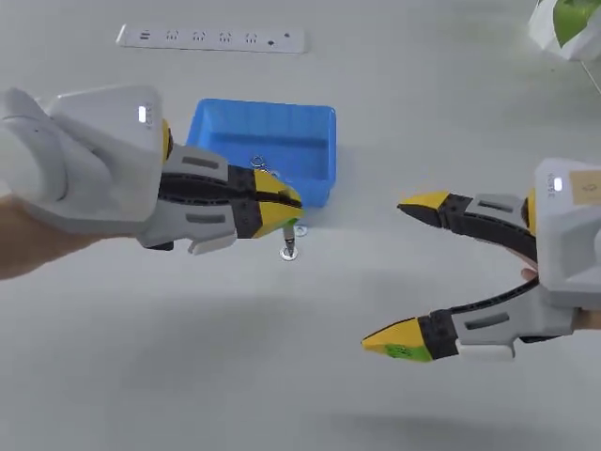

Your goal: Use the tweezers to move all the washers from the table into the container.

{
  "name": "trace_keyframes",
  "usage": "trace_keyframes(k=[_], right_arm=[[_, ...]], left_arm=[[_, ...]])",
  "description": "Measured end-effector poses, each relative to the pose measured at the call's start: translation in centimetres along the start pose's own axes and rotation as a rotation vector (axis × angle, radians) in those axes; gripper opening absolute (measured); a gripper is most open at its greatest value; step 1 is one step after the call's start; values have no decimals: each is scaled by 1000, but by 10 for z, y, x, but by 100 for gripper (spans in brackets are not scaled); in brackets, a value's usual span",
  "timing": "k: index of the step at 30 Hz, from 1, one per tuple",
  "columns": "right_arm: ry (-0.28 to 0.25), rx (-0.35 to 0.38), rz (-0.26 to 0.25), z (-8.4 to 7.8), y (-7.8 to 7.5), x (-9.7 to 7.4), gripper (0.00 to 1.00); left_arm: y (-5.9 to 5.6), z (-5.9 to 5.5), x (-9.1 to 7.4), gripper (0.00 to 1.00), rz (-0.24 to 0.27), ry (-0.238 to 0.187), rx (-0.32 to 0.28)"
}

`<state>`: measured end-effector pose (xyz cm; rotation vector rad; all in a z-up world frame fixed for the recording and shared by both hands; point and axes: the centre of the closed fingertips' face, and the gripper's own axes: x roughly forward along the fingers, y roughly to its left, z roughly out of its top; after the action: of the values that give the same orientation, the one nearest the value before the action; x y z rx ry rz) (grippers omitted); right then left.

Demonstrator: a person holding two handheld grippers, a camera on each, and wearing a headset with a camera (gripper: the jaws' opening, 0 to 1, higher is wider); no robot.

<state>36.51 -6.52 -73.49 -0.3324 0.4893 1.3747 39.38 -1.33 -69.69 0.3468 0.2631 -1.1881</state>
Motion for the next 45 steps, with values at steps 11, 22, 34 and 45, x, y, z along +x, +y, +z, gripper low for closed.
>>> trace_keyframes(k=[11, 22, 34, 45], right_arm=[[5, 12, 26, -2, 8, 2, 86], [16, -12, 55, 2, 6, 18, 84], [50, -126, 173, 21, 4, 79, 57], [105, -213, 211, 19, -4, 102, 23]], left_arm=[[-2, -11, 9, 6, 6, 13, 10], [3, -17, -3, 6, 9, 39, -34], [0, -17, 1, 6, -12, 42, -69], [-9, -16, 5, 6, -52, 47, -57]])
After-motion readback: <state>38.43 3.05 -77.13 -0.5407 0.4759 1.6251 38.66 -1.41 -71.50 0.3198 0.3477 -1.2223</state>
